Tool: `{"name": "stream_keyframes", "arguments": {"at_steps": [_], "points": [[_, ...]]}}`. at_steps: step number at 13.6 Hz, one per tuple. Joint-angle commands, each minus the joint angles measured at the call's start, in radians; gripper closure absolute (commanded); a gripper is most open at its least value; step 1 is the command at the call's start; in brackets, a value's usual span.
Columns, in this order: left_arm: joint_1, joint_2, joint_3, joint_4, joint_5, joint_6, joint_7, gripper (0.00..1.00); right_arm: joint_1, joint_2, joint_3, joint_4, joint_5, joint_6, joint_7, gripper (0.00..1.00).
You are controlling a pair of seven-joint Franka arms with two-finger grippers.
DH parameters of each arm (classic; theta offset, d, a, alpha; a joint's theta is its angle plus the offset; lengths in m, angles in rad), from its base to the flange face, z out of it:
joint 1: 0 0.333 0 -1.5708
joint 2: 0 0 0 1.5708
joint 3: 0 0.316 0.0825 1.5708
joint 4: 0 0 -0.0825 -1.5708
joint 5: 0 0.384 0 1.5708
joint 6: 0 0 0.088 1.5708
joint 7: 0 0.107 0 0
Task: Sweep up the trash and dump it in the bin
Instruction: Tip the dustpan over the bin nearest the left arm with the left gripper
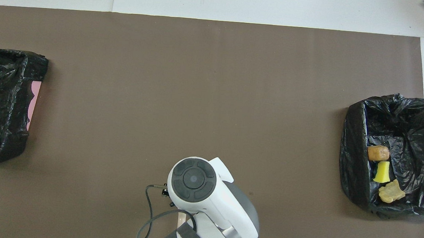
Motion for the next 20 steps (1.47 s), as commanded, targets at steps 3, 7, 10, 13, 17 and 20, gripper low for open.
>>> {"name": "stream_keyframes", "arguments": {"at_steps": [3, 7, 10, 13, 17, 20], "points": [[0.033, 0.066, 0.0, 0.018, 0.113, 0.052, 0.004, 1.0, -0.177, -0.009, 0.003, 0.145, -0.023, -0.2, -0.198, 0.0], [0.011, 0.063, -0.001, 0.018, 0.272, 0.049, -0.032, 1.0, -0.313, -0.009, 0.003, 0.207, -0.09, -0.217, -0.376, 0.0], [-0.001, 0.052, -0.009, 0.027, 0.381, 0.059, -0.091, 1.0, -0.436, -0.011, 0.003, 0.271, -0.101, -0.286, -0.564, 0.0], [-0.015, 0.019, -0.065, 0.031, 0.443, 0.046, -0.149, 1.0, -0.553, -0.013, 0.002, 0.328, -0.162, -0.369, -0.79, 0.0], [-0.015, -0.069, -0.147, -0.02, 0.438, -0.003, -0.178, 1.0, -0.653, -0.025, 0.0, 0.339, -0.277, -0.372, -0.965, 0.0], [-0.013, -0.095, -0.148, -0.072, 0.457, 0.016, -0.232, 1.0, -0.728, -0.06, 0.002, 0.368, -0.284, -0.374, -0.958, 0.0]]}}
